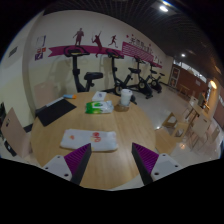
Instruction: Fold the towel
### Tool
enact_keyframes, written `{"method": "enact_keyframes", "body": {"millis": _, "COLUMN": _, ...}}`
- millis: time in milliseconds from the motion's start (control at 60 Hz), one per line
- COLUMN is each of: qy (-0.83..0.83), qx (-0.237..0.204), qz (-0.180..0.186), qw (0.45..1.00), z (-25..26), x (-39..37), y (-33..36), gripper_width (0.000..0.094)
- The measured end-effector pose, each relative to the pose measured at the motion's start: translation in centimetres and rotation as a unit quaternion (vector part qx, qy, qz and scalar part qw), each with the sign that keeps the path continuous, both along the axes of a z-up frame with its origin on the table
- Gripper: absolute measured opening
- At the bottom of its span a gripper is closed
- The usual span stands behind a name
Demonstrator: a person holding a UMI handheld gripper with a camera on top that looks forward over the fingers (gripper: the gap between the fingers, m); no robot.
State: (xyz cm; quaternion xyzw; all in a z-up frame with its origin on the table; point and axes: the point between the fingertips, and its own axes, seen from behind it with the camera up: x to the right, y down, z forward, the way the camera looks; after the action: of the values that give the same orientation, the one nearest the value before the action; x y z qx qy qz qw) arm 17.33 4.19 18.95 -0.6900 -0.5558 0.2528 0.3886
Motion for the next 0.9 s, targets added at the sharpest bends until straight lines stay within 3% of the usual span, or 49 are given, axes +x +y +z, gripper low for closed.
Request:
{"method": "enact_keyframes", "body": {"millis": 233, "qy": 0.004, "qx": -0.015, "qz": 0.049, "qw": 0.999, "z": -1.1, "x": -1.7, "y": -10.9, "gripper_width": 0.0856}}
{"method": "enact_keyframes", "body": {"millis": 417, "qy": 0.012, "qx": -0.032, "qz": 0.059, "qw": 0.998, "z": -4.2, "x": -5.0, "y": -16.3, "gripper_width": 0.085}}
{"method": "enact_keyframes", "body": {"millis": 900, "qy": -0.017, "qx": -0.01, "qz": 0.076, "qw": 0.997, "z": -16.2, "x": -17.7, "y": -18.7, "gripper_width": 0.0854}}
